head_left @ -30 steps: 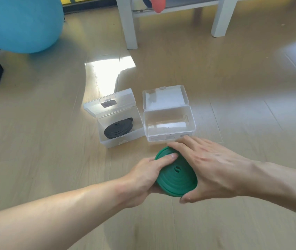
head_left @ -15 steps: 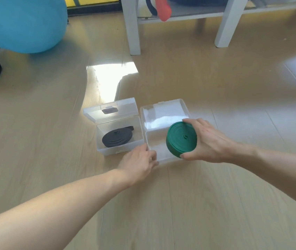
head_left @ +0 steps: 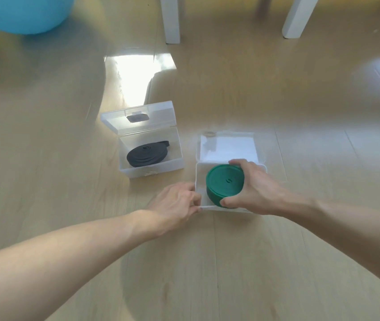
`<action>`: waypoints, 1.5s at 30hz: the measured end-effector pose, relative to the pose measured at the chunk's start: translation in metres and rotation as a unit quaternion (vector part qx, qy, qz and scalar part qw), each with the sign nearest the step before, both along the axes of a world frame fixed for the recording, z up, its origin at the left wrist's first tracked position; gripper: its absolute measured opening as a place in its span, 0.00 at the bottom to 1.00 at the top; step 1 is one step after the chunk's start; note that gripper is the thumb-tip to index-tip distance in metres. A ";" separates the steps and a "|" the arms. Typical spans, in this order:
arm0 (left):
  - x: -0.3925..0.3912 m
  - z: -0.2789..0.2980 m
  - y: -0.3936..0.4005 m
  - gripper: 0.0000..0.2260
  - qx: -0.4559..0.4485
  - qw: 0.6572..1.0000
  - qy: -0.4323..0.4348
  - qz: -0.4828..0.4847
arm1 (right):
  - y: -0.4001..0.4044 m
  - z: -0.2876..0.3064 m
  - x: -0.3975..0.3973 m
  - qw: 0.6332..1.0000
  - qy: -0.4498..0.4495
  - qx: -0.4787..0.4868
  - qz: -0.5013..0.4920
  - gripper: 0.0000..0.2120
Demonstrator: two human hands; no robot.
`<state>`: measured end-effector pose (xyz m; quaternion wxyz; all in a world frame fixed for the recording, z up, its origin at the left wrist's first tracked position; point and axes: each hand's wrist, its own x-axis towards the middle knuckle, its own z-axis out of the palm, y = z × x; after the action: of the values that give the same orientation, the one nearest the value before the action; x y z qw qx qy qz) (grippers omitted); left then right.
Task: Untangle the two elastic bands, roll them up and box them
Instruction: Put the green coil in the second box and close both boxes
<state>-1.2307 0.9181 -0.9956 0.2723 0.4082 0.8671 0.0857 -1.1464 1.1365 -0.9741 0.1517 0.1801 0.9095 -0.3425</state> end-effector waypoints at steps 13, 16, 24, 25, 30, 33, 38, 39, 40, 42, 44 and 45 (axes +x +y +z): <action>0.012 0.000 0.010 0.09 0.031 0.997 -0.020 0.067 | -0.012 0.014 -0.025 0.971 -0.132 0.161 0.119 0.27; 0.012 0.000 0.010 0.10 0.026 0.997 -0.017 0.074 | 0.008 0.040 -0.043 0.969 0.029 0.244 -0.003 0.17; 0.018 0.009 0.009 0.08 0.013 0.997 -0.002 0.078 | 0.072 -0.004 -0.055 0.818 0.009 -0.428 -0.384 0.23; 0.020 0.009 0.008 0.08 0.013 0.997 0.001 0.082 | 0.076 -0.002 -0.053 0.797 0.037 -0.450 -0.401 0.26; 0.029 0.004 -0.012 0.17 0.064 0.971 -0.083 0.215 | 0.077 0.032 -0.028 0.924 0.034 -0.305 -0.228 0.28; 0.021 0.000 -0.020 0.14 0.095 0.949 -0.082 0.290 | 0.057 0.033 -0.011 0.997 0.034 -0.071 0.002 0.15; 0.000 0.010 -0.017 0.11 0.165 0.942 -0.006 0.292 | 0.021 0.002 0.013 0.961 0.074 0.130 0.234 0.25; -0.004 0.012 -0.016 0.12 0.173 0.941 0.002 0.291 | 0.020 -0.001 0.015 0.957 0.085 0.150 0.232 0.25; -0.008 0.013 -0.016 0.12 0.182 0.940 0.009 0.289 | 0.019 -0.003 0.015 0.954 0.096 0.168 0.230 0.24; -0.013 0.014 -0.018 0.13 0.200 0.939 0.028 0.279 | 0.018 -0.006 0.018 0.948 0.108 0.190 0.230 0.23; -0.017 0.018 -0.024 0.15 0.225 0.939 0.065 0.253 | 0.016 -0.013 0.023 0.943 0.122 0.205 0.233 0.21; -0.021 0.021 -0.027 0.17 0.241 0.937 0.096 0.232 | 0.016 -0.017 0.027 0.941 0.128 0.209 0.234 0.21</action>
<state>-1.2517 0.8913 -0.9751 0.0532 0.2552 0.9131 0.3134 -1.1193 1.1522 -0.9915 0.0685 -0.0555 0.9889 -0.1197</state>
